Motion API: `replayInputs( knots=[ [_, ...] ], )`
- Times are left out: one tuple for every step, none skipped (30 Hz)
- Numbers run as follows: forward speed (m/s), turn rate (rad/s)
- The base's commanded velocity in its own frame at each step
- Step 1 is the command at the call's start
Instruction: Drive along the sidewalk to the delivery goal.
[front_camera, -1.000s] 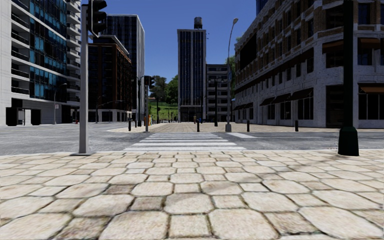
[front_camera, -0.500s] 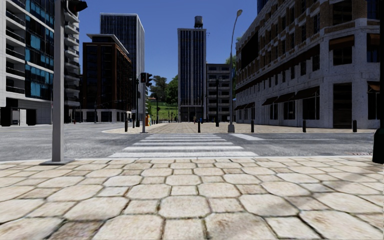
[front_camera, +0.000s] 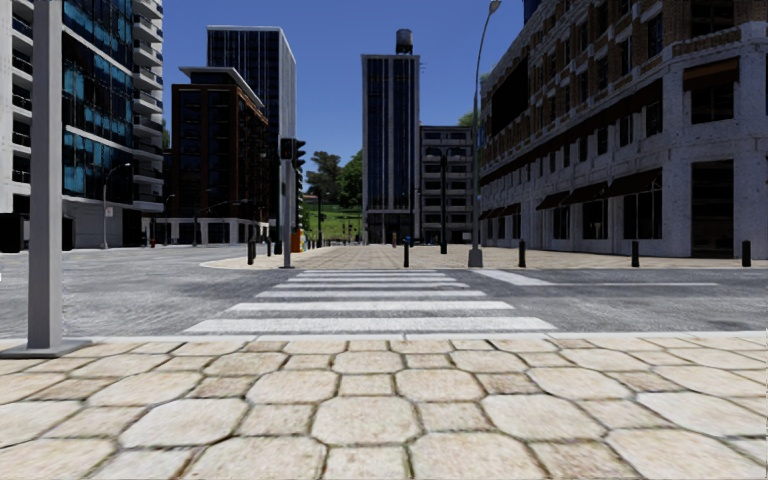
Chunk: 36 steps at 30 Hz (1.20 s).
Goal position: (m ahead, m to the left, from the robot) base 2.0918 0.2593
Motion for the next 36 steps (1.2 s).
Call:
replayInputs(
  knots=[
    [1.54, 0.3],
    [1.54, 0.3],
    [1.5, 0.31],
    [1.46, 0.31],
    [1.44, 0.31],
    [1.44, 0.31],
    [1.42, 0.31],
    [1.42, 0.31],
    [1.41, 0.25],
    [1.41, 0.25],
    [1.41, 0.0],
    [1.41, 0.0],
    [1.41, 0.0],
    [1.38, 0.0],
    [1.37, 0.0],
    [1.35, 0.0],
    [1.35, 0.0],
    [1.33, 0.0],
    [1.3, 0.0],
    [1.24, 0.0],
    [1.24, 0.0],
    [1.22, 0.0],
    [1.19, 0.0],
    [1.19, 0.0],
    [1.17, 0.0],
    [1.16, 0.0],
    [1.16, 0.0],
    [1.16, 0.0],
    [1.16, 0.0],
    [1.16, 0.0],
    [1.16, 0.0],
    [1.16, 0.0],
    [1.15, 0.0],
    [1.15, 0.0],
    [1.15, 0.0],
    [1.15, 0.0]
  ],
)
